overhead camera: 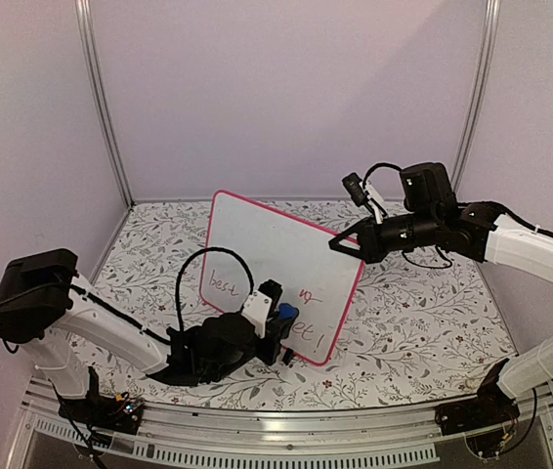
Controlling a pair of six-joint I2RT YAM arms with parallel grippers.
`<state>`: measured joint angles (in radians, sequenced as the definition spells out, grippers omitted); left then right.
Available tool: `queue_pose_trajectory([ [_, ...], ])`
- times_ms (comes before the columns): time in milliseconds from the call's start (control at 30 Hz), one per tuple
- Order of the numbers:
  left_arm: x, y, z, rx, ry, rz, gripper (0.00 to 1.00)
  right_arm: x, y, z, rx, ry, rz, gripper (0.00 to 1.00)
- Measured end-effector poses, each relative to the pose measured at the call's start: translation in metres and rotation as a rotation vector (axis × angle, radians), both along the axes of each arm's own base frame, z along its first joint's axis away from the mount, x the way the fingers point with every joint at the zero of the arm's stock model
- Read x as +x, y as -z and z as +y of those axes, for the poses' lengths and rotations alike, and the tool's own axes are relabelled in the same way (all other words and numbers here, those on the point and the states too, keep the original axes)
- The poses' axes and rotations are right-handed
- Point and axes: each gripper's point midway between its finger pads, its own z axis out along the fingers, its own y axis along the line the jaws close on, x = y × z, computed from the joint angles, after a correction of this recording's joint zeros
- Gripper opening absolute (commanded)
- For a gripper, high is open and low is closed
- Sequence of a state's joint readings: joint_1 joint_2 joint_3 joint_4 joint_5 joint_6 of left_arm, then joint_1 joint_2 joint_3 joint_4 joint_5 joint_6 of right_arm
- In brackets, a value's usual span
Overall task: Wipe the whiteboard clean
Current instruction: Erase the center of the whiteboard.
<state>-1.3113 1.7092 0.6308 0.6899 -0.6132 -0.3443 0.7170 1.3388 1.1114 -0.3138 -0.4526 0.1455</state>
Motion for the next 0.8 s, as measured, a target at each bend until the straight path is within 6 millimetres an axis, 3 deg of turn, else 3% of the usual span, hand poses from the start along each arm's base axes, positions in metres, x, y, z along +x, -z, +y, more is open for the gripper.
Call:
queue_pose_trajectory([
  [400,0.001,-0.003,-0.001,0.072,0.021,-0.052,0.09,0.000,0.000,0.000,0.000,-0.001,0.000,0.00],
  [800,0.004,-0.024,-0.014,0.075,0.045,-0.110,0.09,-0.001,-0.001,0.000,0.002,-0.006,-0.003,0.00],
])
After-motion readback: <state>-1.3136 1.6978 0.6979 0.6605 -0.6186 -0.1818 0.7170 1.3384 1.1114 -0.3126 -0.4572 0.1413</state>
